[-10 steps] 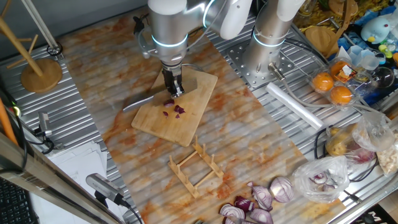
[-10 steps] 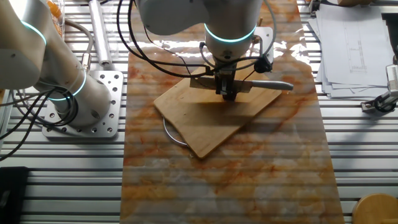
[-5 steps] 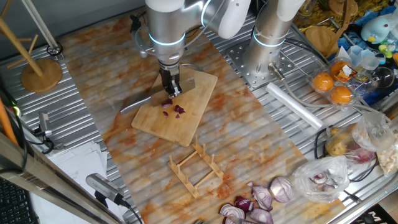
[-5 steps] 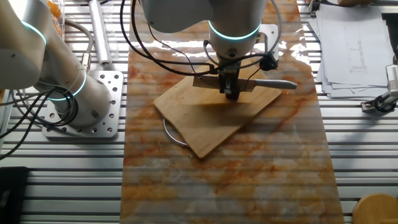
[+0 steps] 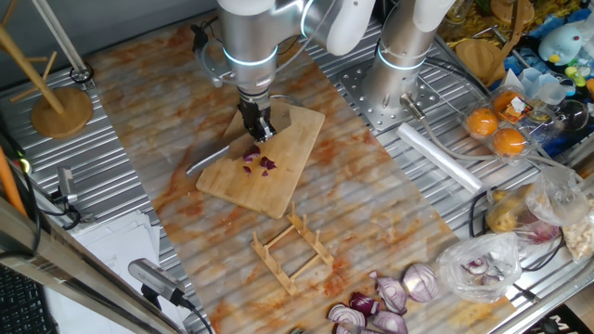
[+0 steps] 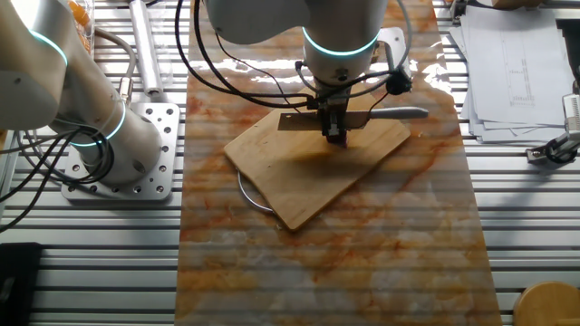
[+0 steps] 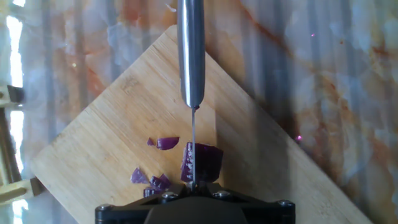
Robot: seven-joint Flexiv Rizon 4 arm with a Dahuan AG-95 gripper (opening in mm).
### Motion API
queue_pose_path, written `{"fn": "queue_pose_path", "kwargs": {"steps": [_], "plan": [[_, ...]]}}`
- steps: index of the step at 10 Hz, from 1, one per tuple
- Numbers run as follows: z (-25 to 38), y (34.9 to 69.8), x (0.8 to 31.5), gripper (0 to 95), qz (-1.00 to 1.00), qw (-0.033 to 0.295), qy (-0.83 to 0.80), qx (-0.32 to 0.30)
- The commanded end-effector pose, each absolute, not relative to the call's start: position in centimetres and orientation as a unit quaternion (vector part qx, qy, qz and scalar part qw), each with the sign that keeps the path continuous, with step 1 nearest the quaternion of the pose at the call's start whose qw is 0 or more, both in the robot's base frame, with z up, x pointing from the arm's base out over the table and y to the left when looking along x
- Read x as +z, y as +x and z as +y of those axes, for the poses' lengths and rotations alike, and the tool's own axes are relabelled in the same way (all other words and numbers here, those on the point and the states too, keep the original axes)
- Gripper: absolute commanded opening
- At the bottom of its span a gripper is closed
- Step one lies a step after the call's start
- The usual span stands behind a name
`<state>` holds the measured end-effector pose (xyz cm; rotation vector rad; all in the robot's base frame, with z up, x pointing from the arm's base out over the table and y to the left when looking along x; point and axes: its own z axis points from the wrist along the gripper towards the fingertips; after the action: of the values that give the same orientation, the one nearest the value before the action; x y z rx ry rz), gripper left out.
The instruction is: Chop the onions
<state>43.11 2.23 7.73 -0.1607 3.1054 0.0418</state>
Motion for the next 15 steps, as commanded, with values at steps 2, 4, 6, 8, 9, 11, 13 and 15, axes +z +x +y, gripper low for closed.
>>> {"fn": "queue_pose_path", "kwargs": {"steps": [2,4,6,8,9,11,13,15], "plan": [[2.2,42.9,7.5,0.0,0.999,0.022,-0.049,0.002],[2.1,43.6,8.0,0.0,0.999,0.025,-0.042,0.000],[2.1,43.8,7.7,0.0,0.999,0.027,-0.041,-0.001],[2.1,43.8,7.3,0.0,0.999,0.030,-0.040,0.000],[2.1,43.8,7.0,0.0,0.999,0.031,-0.040,-0.003],[2.1,43.9,6.2,0.0,0.998,0.039,-0.040,-0.002],[2.1,43.9,5.9,0.0,0.998,0.042,-0.039,-0.002],[2.1,44.0,6.0,0.0,0.998,0.041,-0.038,-0.002]]}}
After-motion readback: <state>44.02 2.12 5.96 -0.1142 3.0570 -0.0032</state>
